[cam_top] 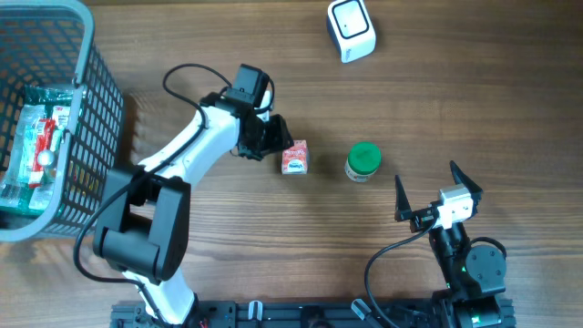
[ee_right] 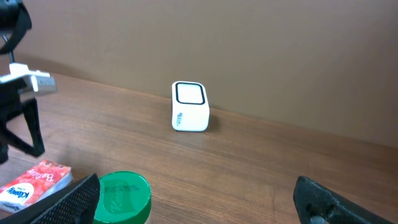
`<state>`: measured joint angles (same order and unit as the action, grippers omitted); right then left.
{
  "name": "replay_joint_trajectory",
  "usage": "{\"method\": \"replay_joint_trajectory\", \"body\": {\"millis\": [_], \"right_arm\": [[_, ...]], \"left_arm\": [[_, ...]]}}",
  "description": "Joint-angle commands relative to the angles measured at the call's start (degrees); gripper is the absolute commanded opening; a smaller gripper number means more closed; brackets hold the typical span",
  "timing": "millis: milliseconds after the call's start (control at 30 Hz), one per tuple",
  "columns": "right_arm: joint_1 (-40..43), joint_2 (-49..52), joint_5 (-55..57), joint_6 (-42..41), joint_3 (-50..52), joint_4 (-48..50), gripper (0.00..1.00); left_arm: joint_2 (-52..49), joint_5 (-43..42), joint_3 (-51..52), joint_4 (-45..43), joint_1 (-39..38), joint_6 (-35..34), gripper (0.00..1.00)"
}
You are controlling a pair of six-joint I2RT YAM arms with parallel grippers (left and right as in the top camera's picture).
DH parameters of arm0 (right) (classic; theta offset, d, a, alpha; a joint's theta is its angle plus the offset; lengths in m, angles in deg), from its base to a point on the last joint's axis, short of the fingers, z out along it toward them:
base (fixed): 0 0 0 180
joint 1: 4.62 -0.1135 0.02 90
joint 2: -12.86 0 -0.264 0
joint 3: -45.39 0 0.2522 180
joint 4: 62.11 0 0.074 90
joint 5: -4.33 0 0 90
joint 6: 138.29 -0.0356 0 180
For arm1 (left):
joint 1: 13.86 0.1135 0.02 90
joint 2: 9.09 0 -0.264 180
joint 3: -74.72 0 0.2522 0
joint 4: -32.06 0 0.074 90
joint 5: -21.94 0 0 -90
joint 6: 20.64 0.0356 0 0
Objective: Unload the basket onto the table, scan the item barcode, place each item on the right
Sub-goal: 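Place the orange snack pack beside the jar and open the left gripper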
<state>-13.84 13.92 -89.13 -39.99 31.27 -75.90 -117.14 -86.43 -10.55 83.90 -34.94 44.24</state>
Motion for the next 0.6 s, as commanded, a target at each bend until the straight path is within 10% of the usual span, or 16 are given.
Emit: {"method": "replay_joint_trajectory", "body": {"millis": [0, 467, 567], "right_arm": [[0.28, -0.15, -0.9, 0.7, 0.07, 0.15, 1.0], [0.28, -0.15, -0.9, 0.68, 0.07, 0.15, 1.0], [0.28, -0.15, -0.9, 0.68, 0.07, 0.15, 1.0]], "left_arm": [[-1.25, -0.57, 2.23, -1.51, -1.14, -1.18, 0.41], [-5.57, 2.4, 4.07, -5.79, -4.04, -4.04, 0.27], [-5.77, 3.45, 4.07, -5.81, -5.16, -4.04, 0.04]]}}
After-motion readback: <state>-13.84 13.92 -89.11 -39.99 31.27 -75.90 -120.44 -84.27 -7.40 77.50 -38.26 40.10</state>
